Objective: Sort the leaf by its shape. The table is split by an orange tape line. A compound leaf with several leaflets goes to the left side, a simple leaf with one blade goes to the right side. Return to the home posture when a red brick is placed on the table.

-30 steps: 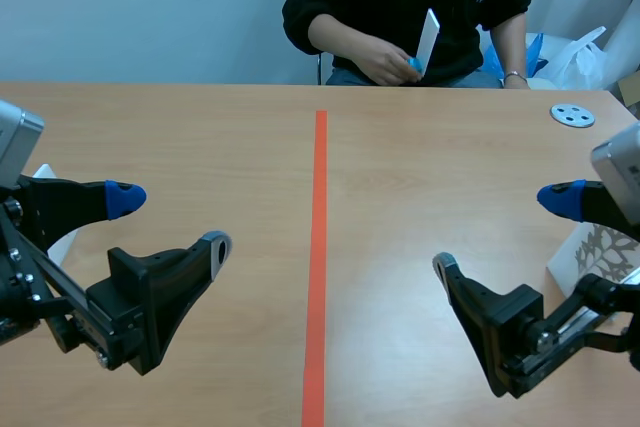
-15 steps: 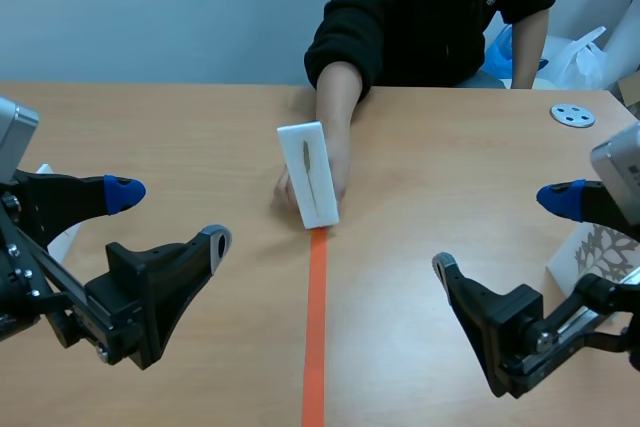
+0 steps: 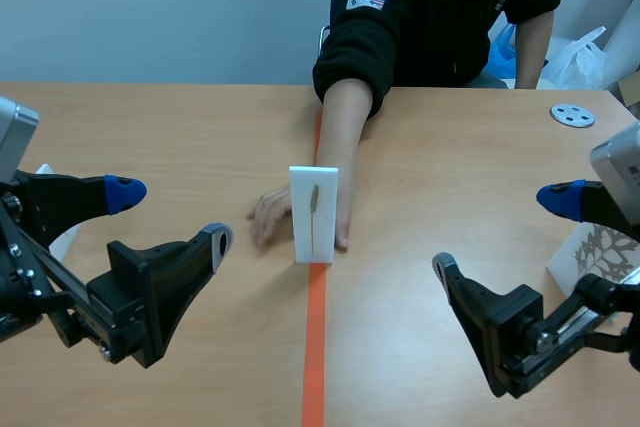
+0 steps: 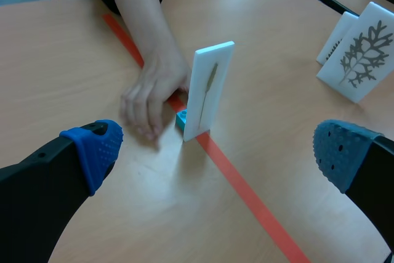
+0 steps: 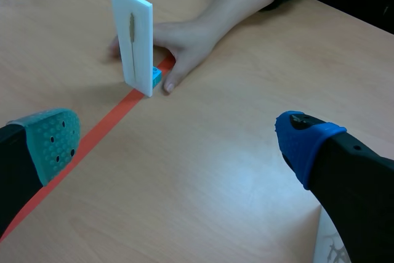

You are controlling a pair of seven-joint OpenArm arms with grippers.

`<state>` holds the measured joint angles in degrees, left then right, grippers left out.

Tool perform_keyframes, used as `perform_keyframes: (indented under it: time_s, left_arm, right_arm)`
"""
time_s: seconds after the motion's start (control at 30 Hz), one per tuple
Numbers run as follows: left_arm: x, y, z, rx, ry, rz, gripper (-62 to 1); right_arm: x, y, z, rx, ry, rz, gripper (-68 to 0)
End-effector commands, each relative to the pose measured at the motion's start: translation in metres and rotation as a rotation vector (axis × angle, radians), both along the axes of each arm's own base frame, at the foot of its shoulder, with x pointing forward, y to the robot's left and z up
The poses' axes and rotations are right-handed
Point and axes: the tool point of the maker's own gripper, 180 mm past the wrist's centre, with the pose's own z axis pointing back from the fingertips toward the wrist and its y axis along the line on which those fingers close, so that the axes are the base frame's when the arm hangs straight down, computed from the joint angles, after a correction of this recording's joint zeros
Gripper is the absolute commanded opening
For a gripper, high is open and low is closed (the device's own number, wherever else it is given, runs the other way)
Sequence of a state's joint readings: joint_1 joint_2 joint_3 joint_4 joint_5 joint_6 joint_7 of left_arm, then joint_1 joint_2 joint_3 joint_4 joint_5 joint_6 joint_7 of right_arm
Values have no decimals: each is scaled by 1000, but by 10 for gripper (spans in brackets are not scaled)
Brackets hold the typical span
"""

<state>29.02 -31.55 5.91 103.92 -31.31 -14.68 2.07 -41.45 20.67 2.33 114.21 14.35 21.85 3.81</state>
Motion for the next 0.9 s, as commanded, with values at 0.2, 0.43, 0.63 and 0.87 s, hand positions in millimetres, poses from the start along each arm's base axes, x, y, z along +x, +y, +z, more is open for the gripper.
perform_keyframes:
  time_s: [0.2,0.43,0.63,0.87]
  left_arm:
    - [3,1,5,18,-36,-1,14]
    - [8,0,4,77,-72,-19,14]
    - [16,-5,-9,108,-73,-43,14]
    - [38,-8,-38,105,-34,-30,14]
  right_arm:
    - [5,0,11,2,-40,11,4]
    - [5,0,11,2,-41,11,4]
    - [5,0,11,2,-40,11,4]
    - [5,0,11,2,-40,11,4]
